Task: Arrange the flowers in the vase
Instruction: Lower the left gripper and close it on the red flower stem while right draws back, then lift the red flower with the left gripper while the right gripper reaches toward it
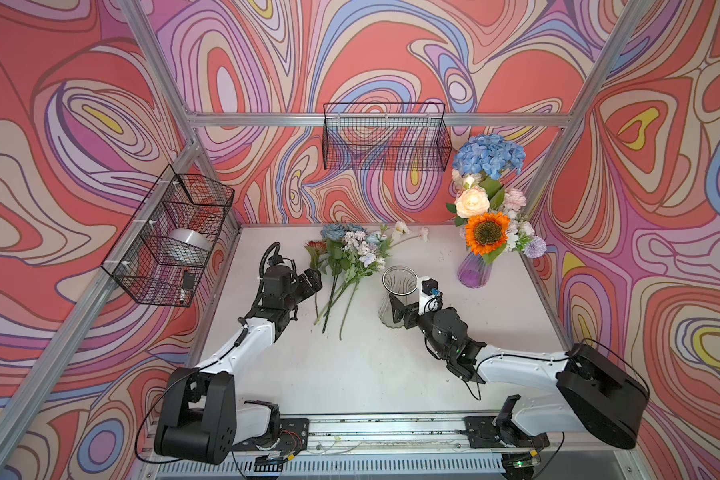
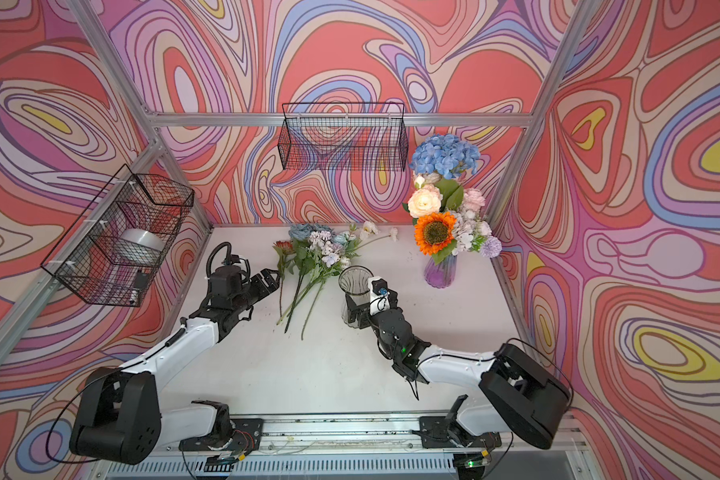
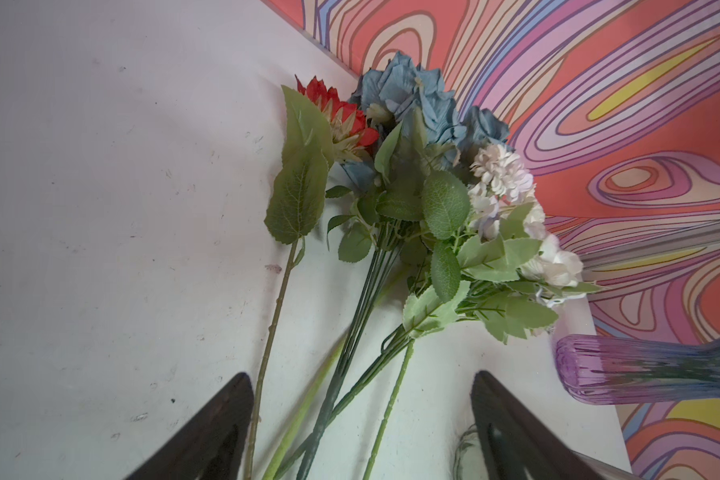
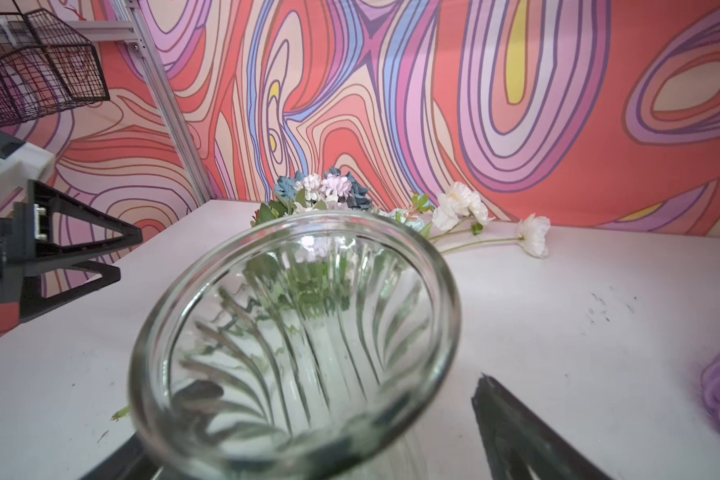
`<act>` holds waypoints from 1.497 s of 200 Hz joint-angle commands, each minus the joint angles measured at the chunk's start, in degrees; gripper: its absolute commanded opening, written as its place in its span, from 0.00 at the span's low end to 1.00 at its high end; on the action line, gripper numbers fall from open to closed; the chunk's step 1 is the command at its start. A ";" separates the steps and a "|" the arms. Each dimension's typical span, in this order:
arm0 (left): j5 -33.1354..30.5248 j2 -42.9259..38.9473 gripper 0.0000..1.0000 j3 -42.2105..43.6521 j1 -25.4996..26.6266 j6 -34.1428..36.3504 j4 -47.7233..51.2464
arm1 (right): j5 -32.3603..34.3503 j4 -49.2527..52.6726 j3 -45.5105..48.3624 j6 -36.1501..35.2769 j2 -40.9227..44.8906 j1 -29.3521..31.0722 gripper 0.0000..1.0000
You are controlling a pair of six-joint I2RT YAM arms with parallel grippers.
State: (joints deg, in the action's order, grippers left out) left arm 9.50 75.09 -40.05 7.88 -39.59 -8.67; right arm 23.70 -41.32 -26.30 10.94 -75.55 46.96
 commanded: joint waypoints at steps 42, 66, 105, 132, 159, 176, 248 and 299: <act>-3.65 11.90 0.69 -9.24 -0.15 4.24 14.49 | 11.32 31.49 -3.59 9.35 10.35 0.22 0.98; -3.75 16.15 0.66 -11.28 -0.06 4.42 16.78 | 11.59 33.55 -4.90 8.38 11.20 0.24 0.98; -5.72 21.44 0.65 -14.69 1.19 5.61 20.08 | 7.73 31.89 -5.01 6.59 12.38 0.22 0.99; -7.11 25.16 0.54 -17.84 1.86 6.62 22.71 | 10.90 36.67 -6.52 7.28 13.73 0.22 0.98; -8.51 29.19 0.46 -21.22 2.35 7.17 26.02 | 12.30 40.74 -8.56 6.83 14.76 0.13 0.98; -9.12 31.82 0.34 -23.45 2.40 7.72 28.36 | 13.16 41.34 -9.24 6.35 15.99 0.07 0.99; -11.50 29.58 0.00 -20.58 2.58 7.03 25.91 | 15.90 40.98 -12.38 1.57 20.77 -0.16 0.98; -12.80 18.36 0.00 -14.65 2.58 4.12 19.28 | 7.77 43.23 -20.74 -2.28 19.02 -0.47 0.98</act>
State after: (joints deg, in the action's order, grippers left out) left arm -1.69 99.92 -56.80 10.20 -33.45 14.11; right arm 36.60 0.27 -42.30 11.62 -55.42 46.65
